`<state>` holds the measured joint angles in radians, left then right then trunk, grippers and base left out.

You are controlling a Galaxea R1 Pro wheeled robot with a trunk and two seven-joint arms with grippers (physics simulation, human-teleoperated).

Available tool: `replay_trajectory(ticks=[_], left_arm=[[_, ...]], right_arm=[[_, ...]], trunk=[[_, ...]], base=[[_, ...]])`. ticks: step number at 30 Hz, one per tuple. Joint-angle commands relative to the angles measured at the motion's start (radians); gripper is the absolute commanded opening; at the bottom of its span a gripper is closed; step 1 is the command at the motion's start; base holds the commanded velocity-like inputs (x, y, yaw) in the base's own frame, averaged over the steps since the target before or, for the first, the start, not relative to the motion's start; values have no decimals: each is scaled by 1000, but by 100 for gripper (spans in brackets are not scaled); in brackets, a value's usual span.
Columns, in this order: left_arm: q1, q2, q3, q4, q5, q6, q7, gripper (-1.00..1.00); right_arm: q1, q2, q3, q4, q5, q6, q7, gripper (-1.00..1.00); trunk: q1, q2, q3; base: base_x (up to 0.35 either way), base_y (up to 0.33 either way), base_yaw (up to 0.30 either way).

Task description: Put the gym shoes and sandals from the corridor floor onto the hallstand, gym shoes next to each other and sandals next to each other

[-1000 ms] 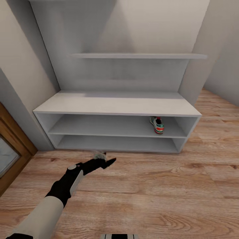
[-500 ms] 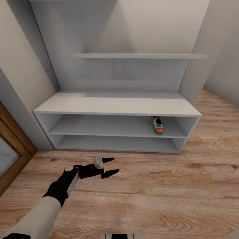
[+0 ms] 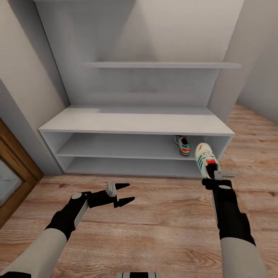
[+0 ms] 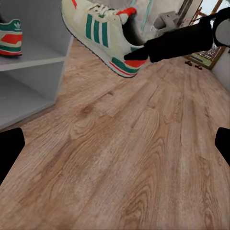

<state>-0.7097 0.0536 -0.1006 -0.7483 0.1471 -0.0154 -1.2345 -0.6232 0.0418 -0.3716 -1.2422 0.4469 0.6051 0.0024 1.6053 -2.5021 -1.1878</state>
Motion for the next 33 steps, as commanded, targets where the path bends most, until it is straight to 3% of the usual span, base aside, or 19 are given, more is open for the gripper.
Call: replay_trajectory(ticks=[1,6,13,18,23,29,33], left_arm=[[-1,2,-5,0,8,-1,0,100],[-1,2,-5,1,8,-1,0,100],[0,1,-7,1,8,-1,1,100],[-1,0,-7,1,8,-1,1,100],[-1,0,-8,1,8,-1,1,100],[0,-1,-8,1,8,-1,1,100],[0,-1,-9,1,8,-1,1,100]], right_arm=[[-1,2,4,24,4,21,0,-100],[-1,4,11,161,-35,52,1,-100],[-12,22,13,309,-42,56,1,-100],[-16,28,14,330,-58,55,2,-100],[-18,37,19,332,-188,49,-4,-100],[-21,39,24,326,-217,38,-6,-100],[-21,39,52,321,-219,-7,-6,-100]], trunk=[[0,0,-1],[0,0,-1],[0,0,-1],[0,0,-1],[0,0,-1],[0,0,-1],[0,0,-1]], base=[[0,0,0],[0,0,0],[0,0,0],[0,0,0],[0,0,0],[0,0,0],[0,0,0]])
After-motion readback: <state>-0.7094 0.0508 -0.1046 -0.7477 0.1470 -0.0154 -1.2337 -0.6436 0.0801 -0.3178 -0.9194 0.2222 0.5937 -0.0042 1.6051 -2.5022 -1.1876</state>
